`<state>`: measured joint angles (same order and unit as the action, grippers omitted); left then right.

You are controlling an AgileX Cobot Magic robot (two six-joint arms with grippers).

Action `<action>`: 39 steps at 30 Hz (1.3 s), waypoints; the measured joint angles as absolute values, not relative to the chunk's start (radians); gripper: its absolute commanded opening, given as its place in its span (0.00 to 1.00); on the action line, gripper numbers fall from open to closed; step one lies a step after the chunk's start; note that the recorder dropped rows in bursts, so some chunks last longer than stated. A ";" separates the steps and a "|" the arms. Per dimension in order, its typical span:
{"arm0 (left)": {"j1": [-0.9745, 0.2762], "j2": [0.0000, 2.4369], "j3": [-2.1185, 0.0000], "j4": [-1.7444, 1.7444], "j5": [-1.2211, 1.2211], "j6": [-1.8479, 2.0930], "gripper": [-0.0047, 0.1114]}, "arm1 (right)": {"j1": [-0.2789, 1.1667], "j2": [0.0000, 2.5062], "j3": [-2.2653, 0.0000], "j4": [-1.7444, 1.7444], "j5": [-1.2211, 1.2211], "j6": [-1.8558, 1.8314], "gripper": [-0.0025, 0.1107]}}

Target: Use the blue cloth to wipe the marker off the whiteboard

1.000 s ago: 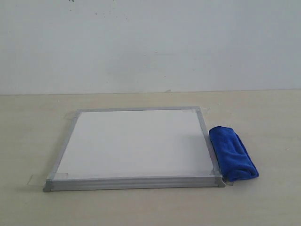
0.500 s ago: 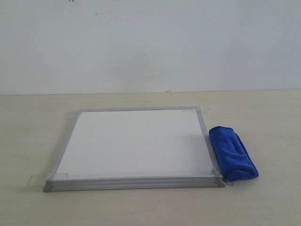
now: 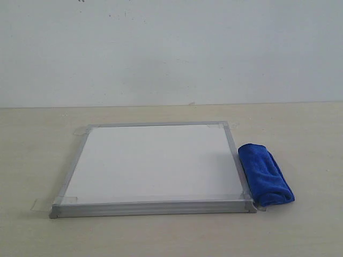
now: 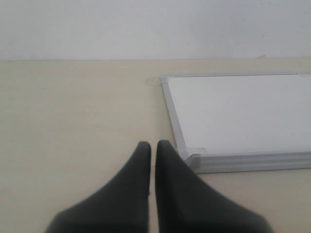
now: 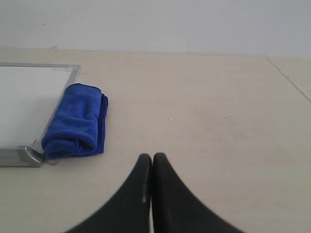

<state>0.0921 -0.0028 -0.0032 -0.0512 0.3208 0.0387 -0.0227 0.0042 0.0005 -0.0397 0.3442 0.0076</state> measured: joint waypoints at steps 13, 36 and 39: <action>0.092 -0.003 -0.003 -0.051 0.321 0.039 0.07 | -0.009 0.004 0.000 -0.037 0.344 0.000 0.02; 0.092 -0.003 -0.003 -0.051 0.321 0.039 0.07 | -0.009 0.004 0.000 -0.037 0.344 0.000 0.02; 0.092 -0.003 -0.003 -0.051 0.321 0.039 0.07 | -0.009 0.004 0.000 -0.037 0.344 0.000 0.02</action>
